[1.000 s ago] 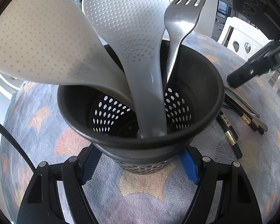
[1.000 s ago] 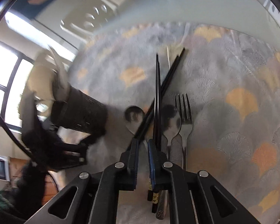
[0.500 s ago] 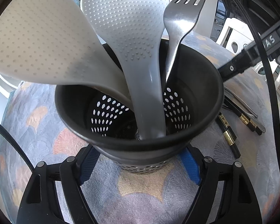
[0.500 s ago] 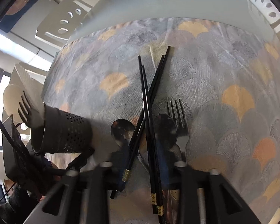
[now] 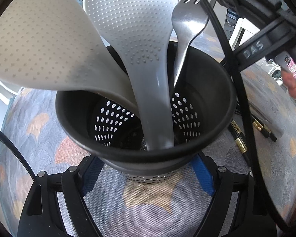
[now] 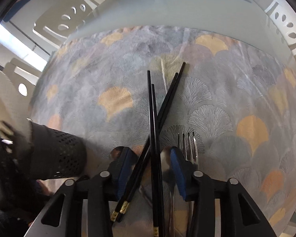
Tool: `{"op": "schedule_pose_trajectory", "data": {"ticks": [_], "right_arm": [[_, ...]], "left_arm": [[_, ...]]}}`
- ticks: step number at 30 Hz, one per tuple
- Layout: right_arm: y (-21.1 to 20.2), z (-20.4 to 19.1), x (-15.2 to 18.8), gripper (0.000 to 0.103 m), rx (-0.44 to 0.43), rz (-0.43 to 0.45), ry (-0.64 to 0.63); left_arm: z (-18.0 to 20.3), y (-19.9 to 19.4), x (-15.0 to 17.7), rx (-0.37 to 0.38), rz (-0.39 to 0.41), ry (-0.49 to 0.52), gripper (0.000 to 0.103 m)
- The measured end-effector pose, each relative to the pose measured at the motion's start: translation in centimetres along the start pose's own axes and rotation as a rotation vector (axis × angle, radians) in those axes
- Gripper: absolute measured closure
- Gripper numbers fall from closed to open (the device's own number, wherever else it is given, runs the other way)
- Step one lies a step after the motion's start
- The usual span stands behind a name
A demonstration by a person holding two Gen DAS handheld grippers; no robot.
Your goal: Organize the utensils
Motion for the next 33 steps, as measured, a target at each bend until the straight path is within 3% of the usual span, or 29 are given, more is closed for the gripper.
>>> {"op": "schedule_pose_trajectory", "data": {"ticks": [1,3,4,14,26,29,33], "right_arm": [[0.2,0.0,-0.1,0.071,0.000,0.004,-0.002],[0.2,0.1,-0.2,0.090,-0.005,0.020,0.000],[0.0,0.2,-0.1,0.093,-0.011,0.028,0.003],[-5.5,0.9,0.4,0.093,-0.091,0.146,0.091],[-12.9,0.7,1.5,0.093,-0.125,0.277,0.127],[-12.1,0.9,2.2,0.093,-0.109,0.235,0.123],[-8.6,1.0,4.4,0.093,-0.153,0.093,0.171]], "left_arm": [[0.0,0.0,0.0,0.000,0.000,0.001,0.021],[0.0,0.0,0.0,0.000,0.000,0.001,0.021],[0.0,0.0,0.0,0.000,0.000,0.000,0.021],[0.1,-0.3,0.0,0.001,-0.001,-0.001,0.021],[0.1,-0.2,0.0,0.001,-0.002,-0.001,0.020],[0.1,-0.3,0.0,0.002,-0.002,-0.001,0.020],[0.1,-0.2,0.0,0.001,-0.002,-0.001,0.020]]}}
Point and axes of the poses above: each gripper's, at about its wrist camera, not at the fingertips, and y roughly the way its jaws point, z to its right, x to its underside, the point moved 9 cm from there along y, roughly the way its jaws point, and after that the axes turned 11 degrees about z, right-handed, at the moved point
